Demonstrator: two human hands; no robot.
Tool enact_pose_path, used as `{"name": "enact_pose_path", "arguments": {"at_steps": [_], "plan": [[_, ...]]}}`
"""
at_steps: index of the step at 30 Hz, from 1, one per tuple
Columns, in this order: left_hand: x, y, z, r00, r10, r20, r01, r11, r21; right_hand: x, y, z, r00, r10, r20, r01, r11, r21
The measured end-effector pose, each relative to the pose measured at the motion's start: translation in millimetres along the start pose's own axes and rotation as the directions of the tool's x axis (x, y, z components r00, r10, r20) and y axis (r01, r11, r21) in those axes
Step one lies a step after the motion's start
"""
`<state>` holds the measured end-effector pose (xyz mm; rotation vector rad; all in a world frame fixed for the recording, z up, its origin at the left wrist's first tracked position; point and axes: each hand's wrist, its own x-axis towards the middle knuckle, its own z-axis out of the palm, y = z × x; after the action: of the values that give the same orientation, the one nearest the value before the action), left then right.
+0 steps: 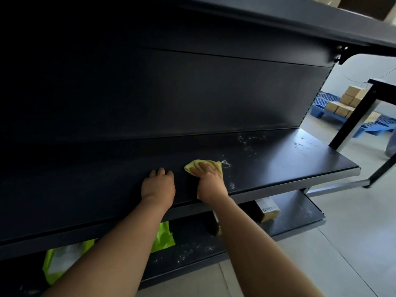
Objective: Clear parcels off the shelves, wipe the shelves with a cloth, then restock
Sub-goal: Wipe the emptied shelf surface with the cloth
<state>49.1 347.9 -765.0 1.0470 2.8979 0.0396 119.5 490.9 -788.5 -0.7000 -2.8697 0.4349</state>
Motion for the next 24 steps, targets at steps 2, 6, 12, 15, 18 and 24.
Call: {"name": "enact_pose_path", "arguments": {"at_steps": [2, 6, 12, 15, 18, 24], "plan": [[3.0, 19.6, 0.1, 1.0, -0.021, 0.014, 0.022, 0.999, -0.025, -3.6, 37.8, -11.3, 0.998, 0.024, -0.059, -0.025, 0.999, -0.028], [8.8, 51.9, 2.5, 0.99, -0.117, 0.082, 0.118, 0.993, 0.001, -15.8, 117.9, -38.5, 0.982, 0.105, -0.16, -0.11, 0.994, -0.019], [17.6, 63.9, 7.3, 0.973, -0.203, 0.111, 0.197, 0.979, 0.06, -18.2, 176.5, -79.3, 0.914, 0.282, -0.291, -0.243, 0.956, 0.162], [20.9, 69.1, 4.7, 0.967, -0.226, 0.119, 0.221, 0.974, 0.057, 5.9, 121.1, -69.5, 0.981, 0.023, -0.191, -0.018, 0.999, 0.026], [22.6, 70.0, 4.6, 0.965, -0.238, 0.112, 0.236, 0.971, 0.033, 34.9, 66.2, -46.2, 0.986, -0.161, 0.035, 0.164, 0.977, -0.135], [30.8, 87.6, 4.3, 0.933, -0.344, 0.11, 0.341, 0.939, 0.043, 63.8, 76.7, -29.3, 0.984, -0.103, 0.146, 0.127, 0.978, -0.166]]}}
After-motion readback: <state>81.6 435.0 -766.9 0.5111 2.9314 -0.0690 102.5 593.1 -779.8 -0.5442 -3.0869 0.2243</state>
